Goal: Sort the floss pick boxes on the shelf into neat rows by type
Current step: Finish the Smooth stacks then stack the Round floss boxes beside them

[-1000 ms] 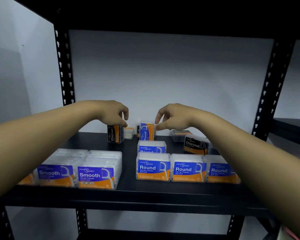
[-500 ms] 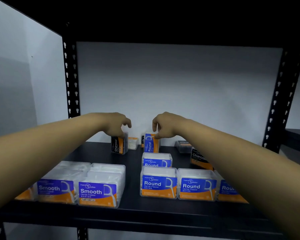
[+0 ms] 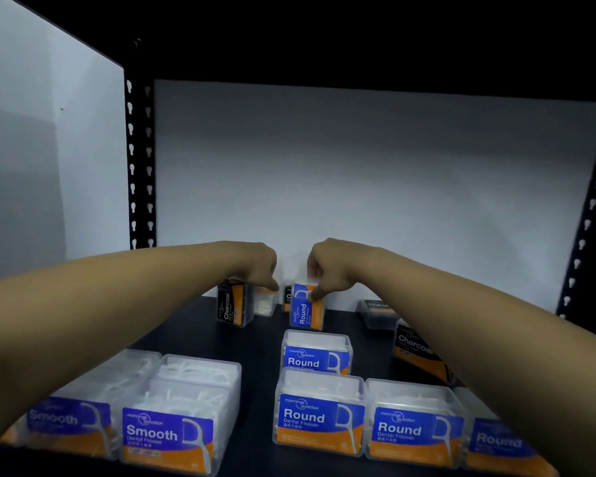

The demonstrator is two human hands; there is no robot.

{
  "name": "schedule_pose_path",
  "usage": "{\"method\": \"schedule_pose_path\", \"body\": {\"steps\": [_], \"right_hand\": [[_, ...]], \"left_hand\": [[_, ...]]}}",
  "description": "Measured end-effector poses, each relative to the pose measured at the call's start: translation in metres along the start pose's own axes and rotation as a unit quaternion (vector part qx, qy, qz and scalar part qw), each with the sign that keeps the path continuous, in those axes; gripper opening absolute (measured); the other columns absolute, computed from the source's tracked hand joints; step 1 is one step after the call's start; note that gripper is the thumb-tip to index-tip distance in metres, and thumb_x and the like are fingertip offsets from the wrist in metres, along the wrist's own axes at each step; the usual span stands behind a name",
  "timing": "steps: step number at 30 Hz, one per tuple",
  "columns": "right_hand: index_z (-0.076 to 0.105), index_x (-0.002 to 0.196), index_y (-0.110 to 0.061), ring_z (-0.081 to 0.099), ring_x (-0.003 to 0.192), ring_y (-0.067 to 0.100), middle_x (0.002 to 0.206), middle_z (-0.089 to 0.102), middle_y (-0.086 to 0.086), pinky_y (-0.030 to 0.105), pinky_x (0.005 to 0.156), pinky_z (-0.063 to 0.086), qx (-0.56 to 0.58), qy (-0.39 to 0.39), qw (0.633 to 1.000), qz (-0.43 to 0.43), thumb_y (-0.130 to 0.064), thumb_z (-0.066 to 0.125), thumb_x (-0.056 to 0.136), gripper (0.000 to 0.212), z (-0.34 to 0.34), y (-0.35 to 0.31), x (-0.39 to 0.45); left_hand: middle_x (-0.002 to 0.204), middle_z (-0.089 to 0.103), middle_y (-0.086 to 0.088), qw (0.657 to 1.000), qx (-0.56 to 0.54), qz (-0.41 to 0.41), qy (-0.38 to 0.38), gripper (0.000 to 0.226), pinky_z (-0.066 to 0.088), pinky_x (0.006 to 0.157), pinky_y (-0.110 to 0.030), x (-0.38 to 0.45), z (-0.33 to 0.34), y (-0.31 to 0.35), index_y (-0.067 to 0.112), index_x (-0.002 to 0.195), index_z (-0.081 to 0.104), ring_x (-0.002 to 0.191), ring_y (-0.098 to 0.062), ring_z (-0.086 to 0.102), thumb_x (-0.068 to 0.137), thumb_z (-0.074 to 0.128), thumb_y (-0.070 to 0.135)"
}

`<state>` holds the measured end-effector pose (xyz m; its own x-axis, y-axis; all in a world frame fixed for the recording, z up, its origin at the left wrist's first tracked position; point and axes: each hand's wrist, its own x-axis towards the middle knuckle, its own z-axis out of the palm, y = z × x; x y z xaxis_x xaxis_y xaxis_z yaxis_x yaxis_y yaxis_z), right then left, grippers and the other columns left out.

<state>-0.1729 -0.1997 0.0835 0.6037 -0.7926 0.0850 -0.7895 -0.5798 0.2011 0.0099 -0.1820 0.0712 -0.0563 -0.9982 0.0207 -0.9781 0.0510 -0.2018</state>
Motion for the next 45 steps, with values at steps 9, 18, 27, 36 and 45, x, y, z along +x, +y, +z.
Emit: {"method": "schedule_pose_path", "body": {"steps": [9, 18, 27, 36, 45], "right_hand": [[0.071, 0.112, -0.013, 0.069, 0.095, 0.022, 0.106, 0.073, 0.004, 0.039, 0.086, 0.06, 0.018, -0.033, 0.999, 0.008, -0.052, 0.085, 0.076, 0.055, -0.002, 0.004, 0.009], [0.055, 0.116, -0.023, 0.057, 0.095, 0.021, 0.088, 0.054, -0.009, 0.03, 0.071, 0.044, 0.04, -0.055, 0.998, 0.001, -0.042, 0.083, 0.081, 0.049, -0.01, 0.007, -0.001], [0.065, 0.123, -0.01, 0.066, 0.107, 0.027, 0.12, 0.07, 0.011, 0.03, 0.07, 0.047, 0.027, -0.123, 0.99, 0.057, -0.044, 0.082, 0.079, 0.058, 0.0, 0.011, -0.017], [0.071, 0.121, -0.015, 0.071, 0.105, 0.028, 0.116, 0.074, 0.008, 0.029, 0.067, 0.048, 0.034, -0.155, 0.986, 0.05, -0.045, 0.082, 0.082, 0.05, 0.015, 0.003, -0.019], [0.07, 0.126, -0.015, 0.071, 0.107, 0.027, 0.12, 0.073, 0.006, 0.03, 0.065, 0.048, 0.035, -0.177, 0.982, 0.055, -0.043, 0.084, 0.082, 0.055, 0.012, 0.003, -0.015]], "left_hand": [[0.119, 0.062, -0.009, 0.99, 0.014, -0.123, -0.067, 0.078, 0.051, 0.095, -0.037, 0.014, 0.014, 0.018, 0.012, 0.127, 0.059, 0.109, -0.027, 0.063, 0.077, 0.063, 0.073], [0.122, 0.064, -0.002, 0.995, -0.011, -0.013, -0.099, 0.071, 0.055, 0.091, -0.036, 0.004, 0.008, 0.003, 0.021, 0.127, 0.061, 0.108, -0.023, 0.063, 0.066, 0.083, 0.053], [0.134, 0.055, 0.004, 0.991, -0.038, 0.066, -0.113, 0.076, 0.047, 0.094, -0.029, -0.008, 0.002, 0.002, 0.025, 0.141, 0.047, 0.112, -0.017, 0.055, 0.075, 0.086, 0.025], [0.107, 0.065, -0.008, 0.99, -0.071, -0.056, -0.106, 0.059, 0.048, 0.096, -0.035, 0.008, 0.013, 0.009, 0.015, 0.101, 0.062, 0.104, -0.028, 0.062, 0.083, 0.056, 0.071], [0.114, 0.07, -0.01, 0.985, -0.124, -0.045, -0.113, 0.056, 0.051, 0.1, -0.038, 0.016, 0.014, 0.006, 0.014, 0.1, 0.066, 0.109, -0.028, 0.064, 0.073, 0.07, 0.062]]}}
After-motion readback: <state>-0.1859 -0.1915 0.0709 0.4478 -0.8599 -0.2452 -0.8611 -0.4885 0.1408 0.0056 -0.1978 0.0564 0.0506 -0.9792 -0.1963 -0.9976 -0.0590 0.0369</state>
